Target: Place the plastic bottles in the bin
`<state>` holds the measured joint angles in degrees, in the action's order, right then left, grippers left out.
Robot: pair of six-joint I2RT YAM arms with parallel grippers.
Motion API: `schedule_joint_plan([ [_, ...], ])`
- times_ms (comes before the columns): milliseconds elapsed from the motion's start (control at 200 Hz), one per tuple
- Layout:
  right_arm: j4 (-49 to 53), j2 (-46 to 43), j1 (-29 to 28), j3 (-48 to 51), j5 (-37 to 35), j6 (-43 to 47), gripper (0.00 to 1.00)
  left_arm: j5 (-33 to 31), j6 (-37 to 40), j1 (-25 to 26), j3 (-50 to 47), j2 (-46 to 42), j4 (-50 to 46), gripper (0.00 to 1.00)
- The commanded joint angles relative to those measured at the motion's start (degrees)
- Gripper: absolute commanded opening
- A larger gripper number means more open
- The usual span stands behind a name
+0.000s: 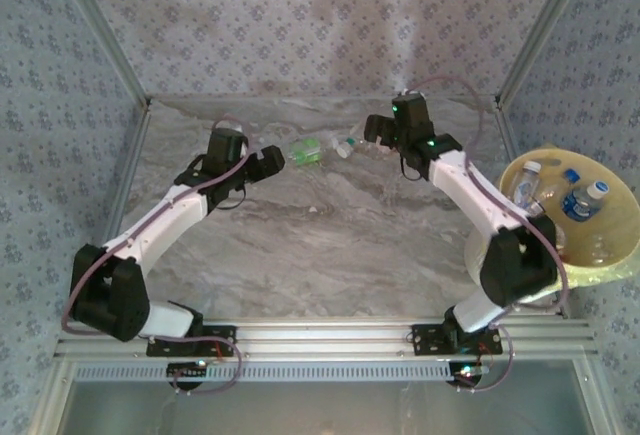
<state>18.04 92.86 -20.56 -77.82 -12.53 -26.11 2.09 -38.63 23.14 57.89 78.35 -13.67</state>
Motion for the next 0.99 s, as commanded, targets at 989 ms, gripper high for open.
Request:
schedule_joint_plan([
  [989, 1.04, 38.28, 9.79, -23.91, 9.38, -27.02, 0.85, -6.48, 1.67, -1.16, -2.12, -4.10, -3.42, 0.98],
])
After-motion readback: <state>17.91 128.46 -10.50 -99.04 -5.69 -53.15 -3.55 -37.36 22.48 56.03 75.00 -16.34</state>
